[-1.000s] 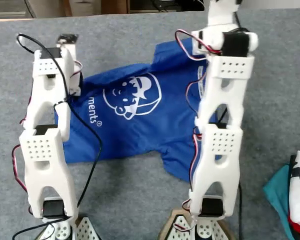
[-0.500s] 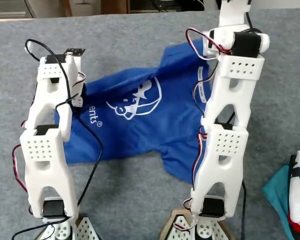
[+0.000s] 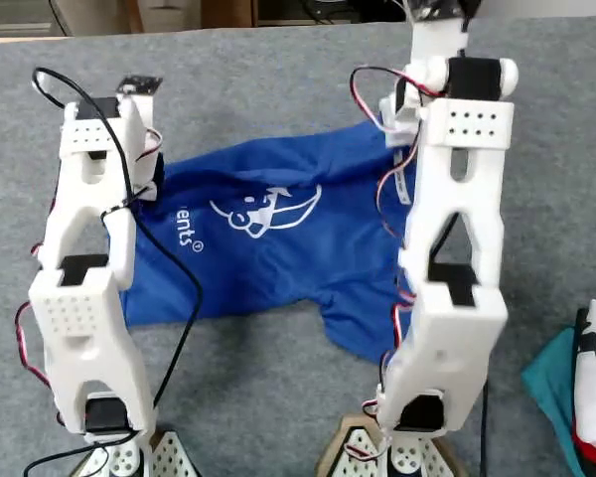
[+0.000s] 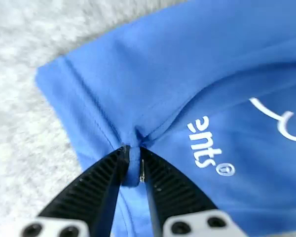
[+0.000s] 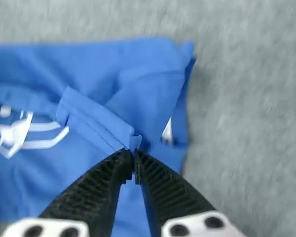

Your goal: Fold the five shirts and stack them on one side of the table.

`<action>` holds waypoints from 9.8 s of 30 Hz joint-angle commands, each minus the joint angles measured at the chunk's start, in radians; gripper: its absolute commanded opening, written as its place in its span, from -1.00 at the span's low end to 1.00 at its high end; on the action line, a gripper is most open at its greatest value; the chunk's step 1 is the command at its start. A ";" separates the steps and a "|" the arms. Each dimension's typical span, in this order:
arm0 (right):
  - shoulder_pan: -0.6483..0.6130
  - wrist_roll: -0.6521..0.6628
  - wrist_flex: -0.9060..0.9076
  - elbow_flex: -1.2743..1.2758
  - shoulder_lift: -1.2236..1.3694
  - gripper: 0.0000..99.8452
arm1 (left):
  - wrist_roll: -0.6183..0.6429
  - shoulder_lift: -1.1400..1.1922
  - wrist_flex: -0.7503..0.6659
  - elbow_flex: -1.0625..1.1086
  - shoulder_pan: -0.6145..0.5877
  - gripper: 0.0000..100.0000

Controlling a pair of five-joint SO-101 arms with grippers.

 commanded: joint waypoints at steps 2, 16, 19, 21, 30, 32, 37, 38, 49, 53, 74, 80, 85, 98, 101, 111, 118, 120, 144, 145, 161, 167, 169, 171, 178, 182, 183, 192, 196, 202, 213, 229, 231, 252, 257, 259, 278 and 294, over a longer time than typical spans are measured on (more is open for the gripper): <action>-0.015 0.008 -0.058 0.292 -0.236 -0.99 | -0.003 -0.188 -0.003 0.158 0.043 -0.96; 0.058 0.009 -0.385 1.168 -0.766 -0.99 | -0.043 -0.590 -0.235 0.873 0.058 -0.96; 0.124 0.006 -0.456 1.290 -0.843 -0.99 | -0.072 -0.654 -0.236 0.942 0.043 -0.96; 0.171 0.008 -0.471 1.346 -0.869 -0.99 | -0.087 -0.677 -0.238 0.954 0.018 -0.96; 0.294 0.028 -0.465 1.461 -0.881 -0.99 | -0.183 -0.687 -0.252 0.988 -0.098 -0.96; 0.294 0.044 -0.465 1.486 -0.883 -0.99 | -0.184 -0.687 -0.256 1.003 -0.095 -0.96; 0.294 0.038 -0.466 1.501 -0.883 -0.99 | -0.184 -0.687 -0.256 1.020 -0.083 -0.96; 0.294 0.038 -0.466 1.501 -0.883 -0.99 | -0.184 -0.687 -0.255 1.020 -0.081 -0.96; 0.380 0.044 -0.463 1.491 -0.885 -0.99 | -0.249 -0.694 -0.247 1.011 -0.127 -0.96; 0.387 0.044 -0.463 1.494 -0.885 -0.99 | -0.252 -0.696 -0.247 1.013 -0.124 -0.96; 0.314 0.041 -0.462 1.659 -1.087 -0.99 | -0.284 -0.694 -0.196 1.033 -0.117 -0.96; 0.314 0.043 -0.480 1.707 -1.112 -0.99 | -0.265 -0.696 -0.198 1.026 -0.130 -0.96; 0.312 0.044 -0.479 1.713 -1.106 -0.99 | -0.299 -0.687 -0.189 1.049 -0.133 -0.96; 0.306 0.232 -0.331 1.702 -1.113 -0.59 | -0.308 -0.694 -0.031 0.942 -0.176 -0.64; 0.306 0.230 -0.322 1.676 -1.142 -0.59 | -0.305 -0.694 -0.003 0.881 -0.178 -0.64; 0.160 0.140 -0.543 1.572 -1.153 -0.99 | -0.038 -0.687 -0.127 0.695 -0.104 -0.76; 0.013 0.060 -0.736 1.440 -0.946 -0.99 | 0.201 -0.680 -0.351 0.710 -0.014 -0.92; 0.004 0.025 -0.766 1.348 -0.831 -0.99 | 0.238 -0.662 -0.430 0.732 -0.002 -0.92; -0.025 -0.127 -0.657 0.228 0.414 -0.99 | 0.278 -0.008 -0.451 0.321 -0.035 -0.96; -0.022 -0.127 -0.635 0.179 0.453 -0.99 | 0.278 0.028 -0.445 0.275 -0.043 -0.96; 0.071 -0.124 -0.160 -0.704 0.926 -0.99 | 0.285 0.473 0.014 -0.463 -0.176 -0.96; 0.070 -0.124 -0.127 -0.783 0.958 -0.99 | 0.285 0.562 0.080 -0.638 -0.189 -0.96; 0.048 -0.124 -0.127 -0.835 0.941 -0.99 | 0.285 0.573 0.086 -0.677 -0.192 -0.96; 0.021 -0.123 -0.126 -0.889 0.914 -0.99 | 0.287 0.568 0.110 -0.727 -0.192 -0.96; -0.068 -0.066 -0.098 -0.888 0.740 -0.99 | 0.361 0.576 0.143 -0.832 -0.198 -0.96; -0.130 -0.064 0.006 -0.888 0.665 -0.99 | 0.394 0.576 0.143 -0.801 -0.190 -0.96; -0.150 -0.064 0.020 -0.875 0.650 -0.99 | 0.408 0.576 0.143 -0.796 -0.189 -0.96; -0.266 -0.069 0.020 -0.745 0.596 -0.99 | 0.431 0.644 0.110 -0.801 -0.192 -0.96; -0.285 -0.069 0.020 -0.495 0.484 -0.99 | 0.427 0.662 0.137 -0.875 -0.196 -0.96; -0.262 -0.068 0.018 -0.008 0.217 -0.98 | 0.370 0.682 0.178 -0.901 -0.180 -0.96; -0.277 -0.155 -0.040 0.498 0.045 -0.73 | 0.354 0.687 0.180 -0.914 -0.173 -0.96; -0.334 -0.218 -0.206 0.654 0.045 -0.95 | 0.350 0.687 0.178 -0.914 -0.172 -0.96; -0.332 -0.218 -0.189 0.654 0.045 -0.98 | 0.350 0.687 0.176 -0.914 -0.167 -0.96; -0.406 -0.218 0.014 0.716 -0.087 -0.99 | 0.348 0.687 0.170 -0.914 -0.161 -0.96; -0.456 -0.218 0.011 0.848 -0.160 -0.99 | 0.348 0.687 0.170 -0.914 -0.161 -0.96; -0.456 -0.218 0.006 0.895 -0.171 -0.99 | 0.348 0.687 0.170 -0.914 -0.161 -0.96; -0.605 -0.222 0.015 0.987 -0.251 -0.67 | 0.348 0.687 0.170 -0.914 -0.161 -0.96; -0.380 -0.201 -0.229 1.059 -0.340 -0.99 | 0.348 0.687 0.170 -0.916 -0.161 -0.96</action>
